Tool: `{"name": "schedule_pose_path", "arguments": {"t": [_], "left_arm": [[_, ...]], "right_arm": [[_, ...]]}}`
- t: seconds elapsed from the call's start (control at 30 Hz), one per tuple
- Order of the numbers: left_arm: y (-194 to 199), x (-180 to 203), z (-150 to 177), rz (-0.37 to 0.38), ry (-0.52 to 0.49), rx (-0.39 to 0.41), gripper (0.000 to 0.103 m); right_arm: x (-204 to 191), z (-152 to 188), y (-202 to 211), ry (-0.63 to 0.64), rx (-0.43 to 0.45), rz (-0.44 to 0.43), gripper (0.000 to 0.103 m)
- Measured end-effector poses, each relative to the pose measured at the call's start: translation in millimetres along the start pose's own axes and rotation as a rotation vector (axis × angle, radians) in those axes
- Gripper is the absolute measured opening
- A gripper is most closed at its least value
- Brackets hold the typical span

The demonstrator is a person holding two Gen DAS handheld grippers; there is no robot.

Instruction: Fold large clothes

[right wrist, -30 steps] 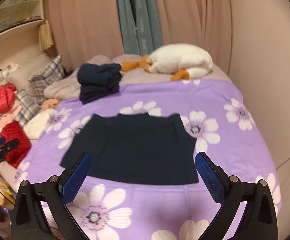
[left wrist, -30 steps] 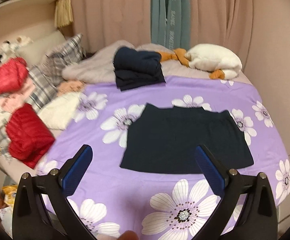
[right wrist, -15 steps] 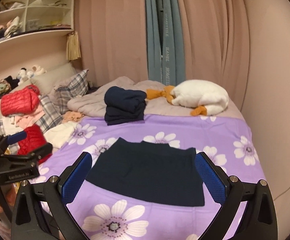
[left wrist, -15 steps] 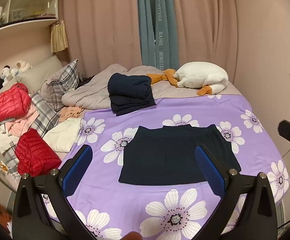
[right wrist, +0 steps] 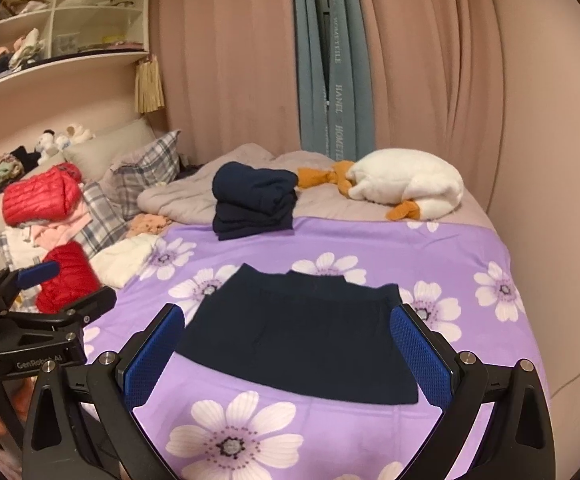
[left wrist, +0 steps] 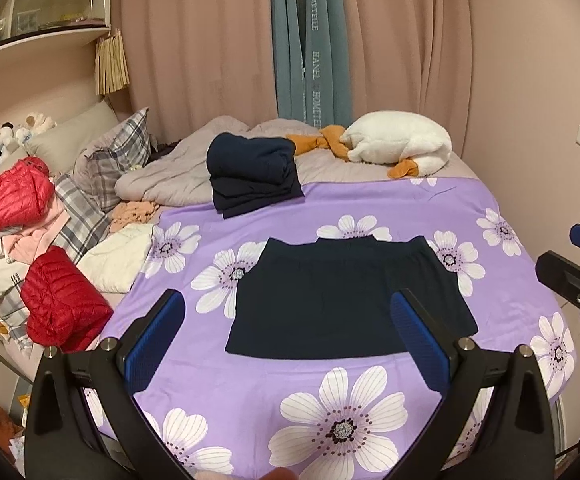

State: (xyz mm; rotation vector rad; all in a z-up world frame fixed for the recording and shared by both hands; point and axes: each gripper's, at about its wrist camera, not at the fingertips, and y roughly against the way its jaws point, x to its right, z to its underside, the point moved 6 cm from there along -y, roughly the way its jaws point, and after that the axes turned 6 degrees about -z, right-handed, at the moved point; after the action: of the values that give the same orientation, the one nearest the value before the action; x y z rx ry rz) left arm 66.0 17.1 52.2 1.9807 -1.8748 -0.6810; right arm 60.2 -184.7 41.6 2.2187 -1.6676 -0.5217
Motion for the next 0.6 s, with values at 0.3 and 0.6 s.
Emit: {"name": "schedule_pose_path", "arguments": {"t": [0.3, 0.6], "left_arm": [[-7, -1, 10, -0.025, -0.001, -0.018, 0.103], [-11, -2, 13, -0.039, -0.012, -0.025, 0.103]], "right_arm": [[5, 9, 1, -0.011, -0.018, 0.018, 0.102], [4, 9, -8, -0.021, -0.040, 0.020, 0.102]]}}
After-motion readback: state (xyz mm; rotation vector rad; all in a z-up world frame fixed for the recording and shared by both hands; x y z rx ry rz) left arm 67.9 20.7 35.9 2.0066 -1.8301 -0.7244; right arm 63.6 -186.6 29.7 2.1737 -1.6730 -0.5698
